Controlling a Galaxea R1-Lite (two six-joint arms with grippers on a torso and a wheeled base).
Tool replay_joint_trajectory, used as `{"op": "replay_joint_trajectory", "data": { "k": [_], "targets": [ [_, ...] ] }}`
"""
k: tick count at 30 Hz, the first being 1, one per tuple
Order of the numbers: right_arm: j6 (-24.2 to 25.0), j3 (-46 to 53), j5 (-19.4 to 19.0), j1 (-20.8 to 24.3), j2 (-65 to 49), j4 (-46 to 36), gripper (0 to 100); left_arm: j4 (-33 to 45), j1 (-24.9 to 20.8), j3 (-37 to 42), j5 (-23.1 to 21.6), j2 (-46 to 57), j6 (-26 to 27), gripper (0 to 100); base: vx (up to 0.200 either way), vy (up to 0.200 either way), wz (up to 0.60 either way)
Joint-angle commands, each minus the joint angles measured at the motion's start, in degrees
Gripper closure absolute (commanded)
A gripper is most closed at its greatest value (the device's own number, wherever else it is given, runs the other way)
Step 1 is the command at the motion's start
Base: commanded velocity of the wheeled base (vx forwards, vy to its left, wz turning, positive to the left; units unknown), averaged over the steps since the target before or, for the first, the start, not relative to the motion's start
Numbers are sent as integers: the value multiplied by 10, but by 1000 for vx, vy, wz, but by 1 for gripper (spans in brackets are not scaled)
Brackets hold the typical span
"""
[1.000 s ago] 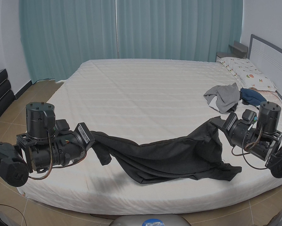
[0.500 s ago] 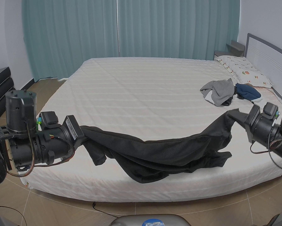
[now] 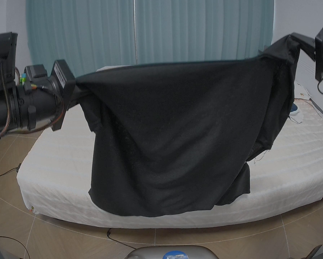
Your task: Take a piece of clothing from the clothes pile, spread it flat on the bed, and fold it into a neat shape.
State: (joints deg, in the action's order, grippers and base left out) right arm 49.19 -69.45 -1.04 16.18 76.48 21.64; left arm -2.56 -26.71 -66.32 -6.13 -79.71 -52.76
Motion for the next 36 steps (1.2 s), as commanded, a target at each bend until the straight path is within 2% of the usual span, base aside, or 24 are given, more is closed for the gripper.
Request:
{"op": "replay_joint_trajectory", "data": {
  "k": [1, 15, 20, 27, 32, 36],
  "targets": [
    [-1, -97, 2, -28, 102, -27, 100, 29, 21, -91, 5, -88, 1, 100, 0, 0, 0],
    [-1, -117, 1, -48, 228, 3, 100, 21, 24, -101, -3, -188, -1, 100, 200, 0, 0],
    [-1, -118, 0, -56, 271, 24, 100, 22, 25, -121, -4, -232, -2, 100, 200, 0, 0],
    [2, -112, 2, -57, 347, 69, 100, 20, 28, -175, -3, -346, -15, 100, 200, 0, 0],
    [5, -110, 3, -58, 402, 85, 100, 17, 33, -220, 2, -420, -30, 100, 0, 0, 0],
    [6, -113, 22, -62, 462, 111, 100, -10, 43, -241, 2, -475, -52, 100, 0, 0, 0]
  ]
}}
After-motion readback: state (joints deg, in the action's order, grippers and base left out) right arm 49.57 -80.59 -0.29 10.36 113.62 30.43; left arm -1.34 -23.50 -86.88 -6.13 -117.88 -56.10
